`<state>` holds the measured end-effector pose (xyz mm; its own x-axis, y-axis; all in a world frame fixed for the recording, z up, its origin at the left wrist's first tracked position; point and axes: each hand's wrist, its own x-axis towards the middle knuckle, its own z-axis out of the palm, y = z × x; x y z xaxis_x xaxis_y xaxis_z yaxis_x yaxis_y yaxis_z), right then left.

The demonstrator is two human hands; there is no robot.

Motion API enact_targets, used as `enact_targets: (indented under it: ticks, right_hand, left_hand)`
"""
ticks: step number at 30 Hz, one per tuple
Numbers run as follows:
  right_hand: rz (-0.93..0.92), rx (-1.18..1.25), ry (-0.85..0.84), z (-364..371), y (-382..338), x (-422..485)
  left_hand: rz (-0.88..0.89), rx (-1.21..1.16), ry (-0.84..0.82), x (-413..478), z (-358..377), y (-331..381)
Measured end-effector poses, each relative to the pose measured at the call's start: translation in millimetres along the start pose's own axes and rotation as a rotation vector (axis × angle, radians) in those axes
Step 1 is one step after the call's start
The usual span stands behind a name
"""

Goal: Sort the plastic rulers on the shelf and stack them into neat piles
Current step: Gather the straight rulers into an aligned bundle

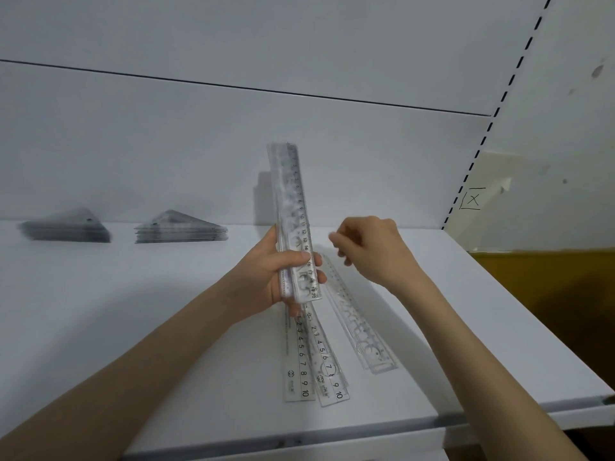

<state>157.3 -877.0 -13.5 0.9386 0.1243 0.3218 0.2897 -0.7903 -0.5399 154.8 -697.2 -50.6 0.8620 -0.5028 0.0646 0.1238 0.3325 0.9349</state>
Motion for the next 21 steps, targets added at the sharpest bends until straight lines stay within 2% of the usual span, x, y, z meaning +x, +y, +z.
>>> enact_targets:
  ticks: [4, 8, 11, 14, 16, 18, 21]
  right_hand:
    - [0.201, -0.414, -0.291, 1, 3, -19]
    - [0.220, -0.510, -0.320, 8, -8, -33]
    - [0.261, -0.433, -0.336, 10, -7, -29]
    - [0.300, -0.329, -0.423, 8, -1, -23]
    - [0.338, -0.171, -0.421, 4, 7, -21]
    - [0.362, 0.018, -0.386, -1, 14, -21]
    - [0.352, 0.340, -0.223, -9, 20, -23]
  left_hand:
    - [0.020, -0.027, 0.029, 1, -2, 1]
    - [0.020, -0.022, 0.035, 1, -2, 0]
    - [0.010, -0.018, 0.031, 1, -1, -1]
    - [0.003, -0.019, 0.026, 0, -1, -1]
    - [0.003, -0.022, 0.026, 0, -1, 0]
    - [0.003, -0.028, 0.027, 0, -2, 0]
    - [0.006, -0.034, 0.018, -1, -3, 0]
